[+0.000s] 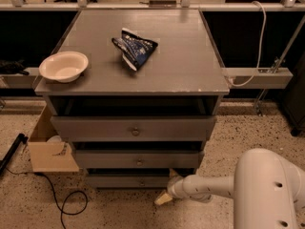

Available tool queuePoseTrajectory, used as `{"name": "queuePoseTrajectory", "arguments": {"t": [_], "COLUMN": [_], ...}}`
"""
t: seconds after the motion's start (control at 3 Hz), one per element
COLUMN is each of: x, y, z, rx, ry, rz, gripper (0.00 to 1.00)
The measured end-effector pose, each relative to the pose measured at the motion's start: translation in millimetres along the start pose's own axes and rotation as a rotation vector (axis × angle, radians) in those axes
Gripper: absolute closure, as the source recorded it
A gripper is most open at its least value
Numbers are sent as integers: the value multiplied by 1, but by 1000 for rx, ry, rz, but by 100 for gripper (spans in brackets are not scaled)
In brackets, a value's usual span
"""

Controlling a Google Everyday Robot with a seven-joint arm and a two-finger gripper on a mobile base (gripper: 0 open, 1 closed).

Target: Open bottom drawer

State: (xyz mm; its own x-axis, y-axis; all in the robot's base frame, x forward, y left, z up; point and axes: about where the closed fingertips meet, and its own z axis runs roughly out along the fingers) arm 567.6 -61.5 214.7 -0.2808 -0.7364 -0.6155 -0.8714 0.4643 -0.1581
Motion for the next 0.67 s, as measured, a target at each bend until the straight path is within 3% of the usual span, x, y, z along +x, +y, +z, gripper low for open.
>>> {"name": "queuePoseTrajectory", "arguments": {"t": [0.67], "x": [1], "y": [10], "z": [-1], "rx": [1], "ry": [-18], "rz": [10], "gripper": [0]}}
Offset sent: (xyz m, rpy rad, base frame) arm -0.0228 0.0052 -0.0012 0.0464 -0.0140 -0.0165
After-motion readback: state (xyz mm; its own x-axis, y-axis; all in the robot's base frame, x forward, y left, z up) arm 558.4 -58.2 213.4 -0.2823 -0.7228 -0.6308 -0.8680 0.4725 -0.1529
